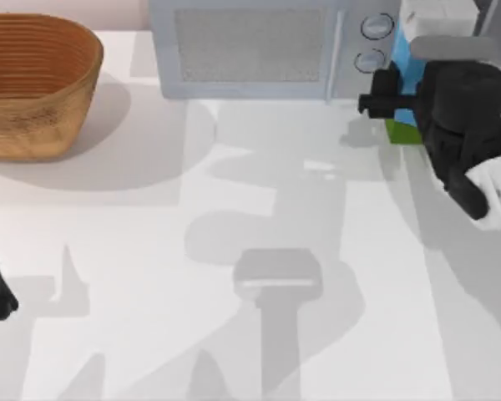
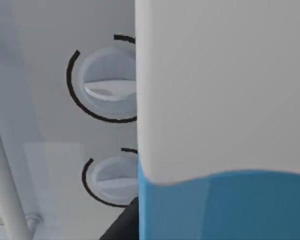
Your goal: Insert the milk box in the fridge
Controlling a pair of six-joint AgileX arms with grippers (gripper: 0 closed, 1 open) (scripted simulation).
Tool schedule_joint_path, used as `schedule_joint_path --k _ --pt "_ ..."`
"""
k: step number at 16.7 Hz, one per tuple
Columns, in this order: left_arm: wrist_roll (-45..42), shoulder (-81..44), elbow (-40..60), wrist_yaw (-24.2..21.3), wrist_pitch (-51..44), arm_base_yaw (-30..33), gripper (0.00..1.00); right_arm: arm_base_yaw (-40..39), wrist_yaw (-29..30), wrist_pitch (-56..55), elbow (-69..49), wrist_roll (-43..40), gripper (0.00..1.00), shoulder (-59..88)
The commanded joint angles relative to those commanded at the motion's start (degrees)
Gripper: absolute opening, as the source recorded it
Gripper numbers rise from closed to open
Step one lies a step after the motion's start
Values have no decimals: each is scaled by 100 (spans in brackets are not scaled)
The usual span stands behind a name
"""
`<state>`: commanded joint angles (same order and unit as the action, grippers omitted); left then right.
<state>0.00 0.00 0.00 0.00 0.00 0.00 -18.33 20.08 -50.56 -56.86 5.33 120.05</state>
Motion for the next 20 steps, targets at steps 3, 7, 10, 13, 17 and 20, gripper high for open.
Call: schedule_joint_path --k 3,7,10,13,17,20 --pt "0 0 0 0 0 0 100 13 -5 1087 -266 -3 0 -694" --pt "0 0 0 0 0 0 100 -27 -28 2124 -611 -18 0 -1467" --pt "0 0 0 0 0 0 100 -43 -36 2279 -682 -21 0 -1615" --pt "0 0 0 0 0 0 100 -24 -37 2263 -669 -10 0 -1596" --pt "0 0 0 0 0 0 100 25 -117 2338 -472 -23 0 -1952" --pt "0 0 0 0 0 0 100 165 -283 2545 18 -60 0 -2834"
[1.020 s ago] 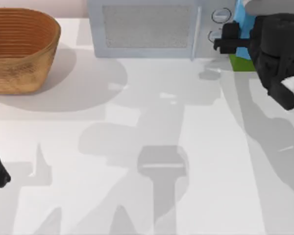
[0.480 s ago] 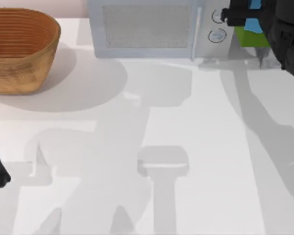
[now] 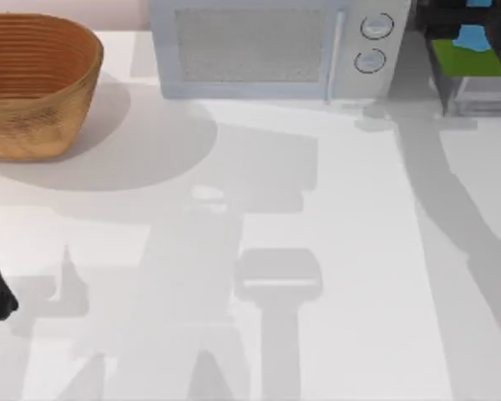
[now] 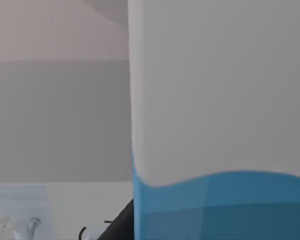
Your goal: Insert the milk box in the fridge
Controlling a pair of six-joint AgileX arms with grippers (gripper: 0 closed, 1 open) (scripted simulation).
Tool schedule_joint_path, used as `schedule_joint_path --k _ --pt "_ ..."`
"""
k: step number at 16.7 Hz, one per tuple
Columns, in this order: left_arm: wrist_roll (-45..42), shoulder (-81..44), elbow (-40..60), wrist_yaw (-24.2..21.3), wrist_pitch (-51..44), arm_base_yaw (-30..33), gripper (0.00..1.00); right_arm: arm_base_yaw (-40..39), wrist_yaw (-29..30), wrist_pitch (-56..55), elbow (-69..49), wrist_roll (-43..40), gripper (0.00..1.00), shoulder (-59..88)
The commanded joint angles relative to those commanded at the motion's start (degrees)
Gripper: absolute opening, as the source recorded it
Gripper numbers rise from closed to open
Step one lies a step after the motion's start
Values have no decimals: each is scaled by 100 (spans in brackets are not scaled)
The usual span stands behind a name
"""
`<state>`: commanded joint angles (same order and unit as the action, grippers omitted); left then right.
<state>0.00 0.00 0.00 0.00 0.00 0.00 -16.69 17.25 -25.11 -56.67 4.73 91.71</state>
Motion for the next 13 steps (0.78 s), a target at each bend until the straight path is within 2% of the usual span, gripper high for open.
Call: schedule_joint_path --k 13 --pt "0 0 0 0 0 0 100 1182 -1171 1769 3956 -327 0 -6544"
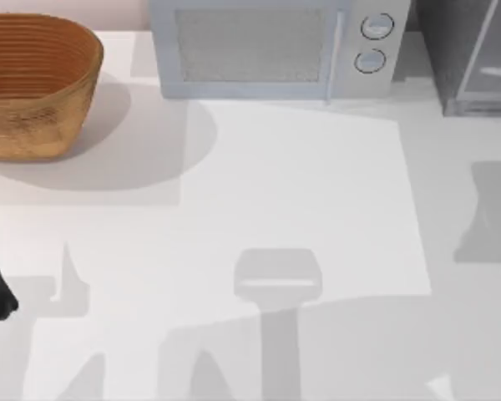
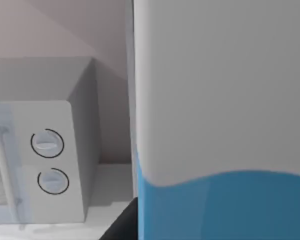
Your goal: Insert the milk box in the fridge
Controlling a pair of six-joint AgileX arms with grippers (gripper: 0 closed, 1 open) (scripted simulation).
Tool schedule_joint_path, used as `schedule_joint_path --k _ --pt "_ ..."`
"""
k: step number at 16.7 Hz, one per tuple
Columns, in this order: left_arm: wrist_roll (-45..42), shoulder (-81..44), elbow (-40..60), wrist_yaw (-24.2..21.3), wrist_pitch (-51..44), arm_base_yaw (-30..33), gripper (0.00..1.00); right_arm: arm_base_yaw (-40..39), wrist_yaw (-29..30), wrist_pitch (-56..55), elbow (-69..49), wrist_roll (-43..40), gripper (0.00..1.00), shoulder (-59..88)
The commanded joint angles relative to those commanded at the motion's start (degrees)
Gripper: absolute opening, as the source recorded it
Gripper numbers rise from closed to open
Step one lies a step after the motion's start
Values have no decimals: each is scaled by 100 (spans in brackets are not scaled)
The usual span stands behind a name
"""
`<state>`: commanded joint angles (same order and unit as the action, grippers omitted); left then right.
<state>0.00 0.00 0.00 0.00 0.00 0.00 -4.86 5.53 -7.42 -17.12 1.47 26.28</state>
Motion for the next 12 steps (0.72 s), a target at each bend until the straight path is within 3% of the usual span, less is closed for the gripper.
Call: schedule_joint_path --k 6,12 --pt "0 0 0 0 0 0 100 410 -458 625 1434 -123 0 -2212" --pt "0 0 0 0 0 0 100 486 -554 742 1712 -147 0 -2627"
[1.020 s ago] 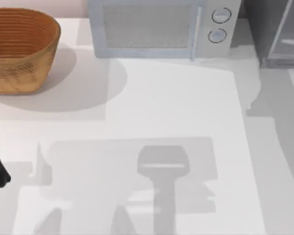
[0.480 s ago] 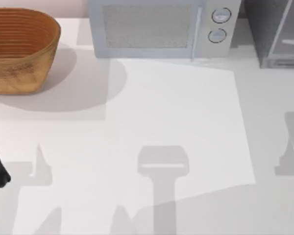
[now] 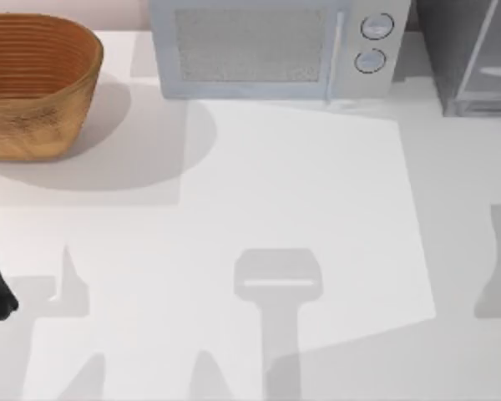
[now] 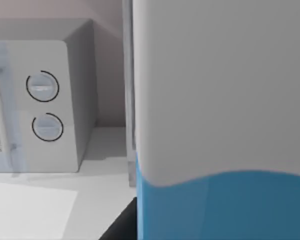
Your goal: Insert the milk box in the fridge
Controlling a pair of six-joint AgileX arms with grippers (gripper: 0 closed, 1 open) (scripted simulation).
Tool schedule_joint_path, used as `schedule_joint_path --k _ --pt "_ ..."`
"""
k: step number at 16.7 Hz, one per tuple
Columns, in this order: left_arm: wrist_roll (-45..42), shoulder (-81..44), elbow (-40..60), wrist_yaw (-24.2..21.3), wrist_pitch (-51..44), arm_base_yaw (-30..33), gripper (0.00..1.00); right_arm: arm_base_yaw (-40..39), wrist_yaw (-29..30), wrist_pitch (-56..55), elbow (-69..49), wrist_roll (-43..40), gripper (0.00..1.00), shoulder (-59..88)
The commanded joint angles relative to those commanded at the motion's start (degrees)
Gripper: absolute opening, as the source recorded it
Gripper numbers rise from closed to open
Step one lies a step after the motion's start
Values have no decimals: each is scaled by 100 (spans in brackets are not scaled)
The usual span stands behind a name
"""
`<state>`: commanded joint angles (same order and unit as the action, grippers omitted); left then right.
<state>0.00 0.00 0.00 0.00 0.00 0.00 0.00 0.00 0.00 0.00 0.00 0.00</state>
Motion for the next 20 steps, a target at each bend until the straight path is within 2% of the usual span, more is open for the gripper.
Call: schedule_joint_path --k 5,9,13,20 --pt "0 0 0 0 0 0 100 8 -32 -157 -133 14 0 201" --pt "0 0 0 0 0 0 100 185 -212 -976 -802 12 0 1288" --pt "0 0 0 0 0 0 100 488 -465 -2210 -1807 9 0 3336" --pt "0 0 0 0 0 0 100 1084 -964 -4624 -3766 33 0 8274"
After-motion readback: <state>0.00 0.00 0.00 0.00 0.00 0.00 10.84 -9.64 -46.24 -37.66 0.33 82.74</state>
